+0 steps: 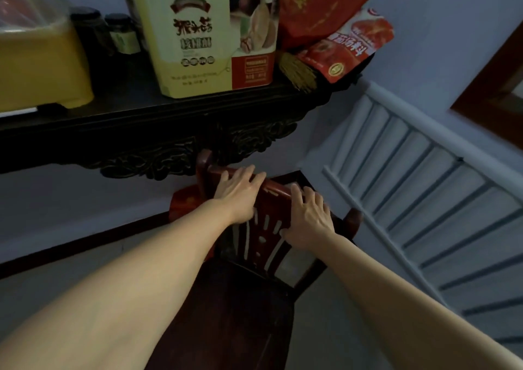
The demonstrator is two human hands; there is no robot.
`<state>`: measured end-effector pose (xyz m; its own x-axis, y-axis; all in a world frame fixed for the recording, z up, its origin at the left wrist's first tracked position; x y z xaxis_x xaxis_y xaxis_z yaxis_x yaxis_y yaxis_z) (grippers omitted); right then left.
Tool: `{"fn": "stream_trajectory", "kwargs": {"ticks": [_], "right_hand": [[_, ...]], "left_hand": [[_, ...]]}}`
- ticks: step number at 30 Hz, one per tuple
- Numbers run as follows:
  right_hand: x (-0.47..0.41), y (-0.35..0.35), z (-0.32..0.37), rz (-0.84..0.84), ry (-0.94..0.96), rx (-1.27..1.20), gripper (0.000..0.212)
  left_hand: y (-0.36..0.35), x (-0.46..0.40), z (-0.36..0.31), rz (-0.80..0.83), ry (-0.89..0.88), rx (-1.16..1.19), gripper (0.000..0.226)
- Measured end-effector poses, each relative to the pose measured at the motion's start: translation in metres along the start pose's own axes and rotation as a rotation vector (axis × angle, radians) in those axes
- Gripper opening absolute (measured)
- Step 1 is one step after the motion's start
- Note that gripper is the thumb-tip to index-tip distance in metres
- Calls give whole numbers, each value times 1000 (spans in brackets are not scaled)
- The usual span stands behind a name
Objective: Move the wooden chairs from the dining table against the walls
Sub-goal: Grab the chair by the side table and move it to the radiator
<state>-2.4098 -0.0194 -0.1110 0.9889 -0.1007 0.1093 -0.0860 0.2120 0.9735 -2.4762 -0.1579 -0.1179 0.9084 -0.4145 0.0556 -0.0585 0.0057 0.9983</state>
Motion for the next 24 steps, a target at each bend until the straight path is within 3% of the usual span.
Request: {"fn": "stream_trajectory", "kwargs": {"ticks": [3, 6, 10, 17, 24], "right_hand": [[-16, -11, -1, 7, 2, 28, 100], [-21, -18, 1, -44, -22, 86, 95], [-25, -20, 10, -144, -56, 103, 58], [-14, -24, 22, -272, -32, 94, 32], [18, -14, 32, -260, 108, 41, 36]], "left_hand": [[-13, -23, 5, 16, -28, -45, 86], [-22, -30, 8, -109, -63, -75, 73], [-24, -31, 14, -275, -84, -54, 39], [-13, -14, 23, -195, -184, -41, 41], [10, 14, 24, -93, -254, -122, 24]]}}
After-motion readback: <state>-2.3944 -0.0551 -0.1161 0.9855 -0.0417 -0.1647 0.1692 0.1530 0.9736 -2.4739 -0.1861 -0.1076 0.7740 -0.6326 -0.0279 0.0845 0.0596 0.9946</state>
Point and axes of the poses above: each hand's wrist, its own x-axis away from the middle knuckle, its own y-axis out of the back of the hand, z = x × y, the point moved 3 cm from there along -x, towards the middle knuckle, and after that the axes turned 9 degrees about -z, right-handed, at the moved point
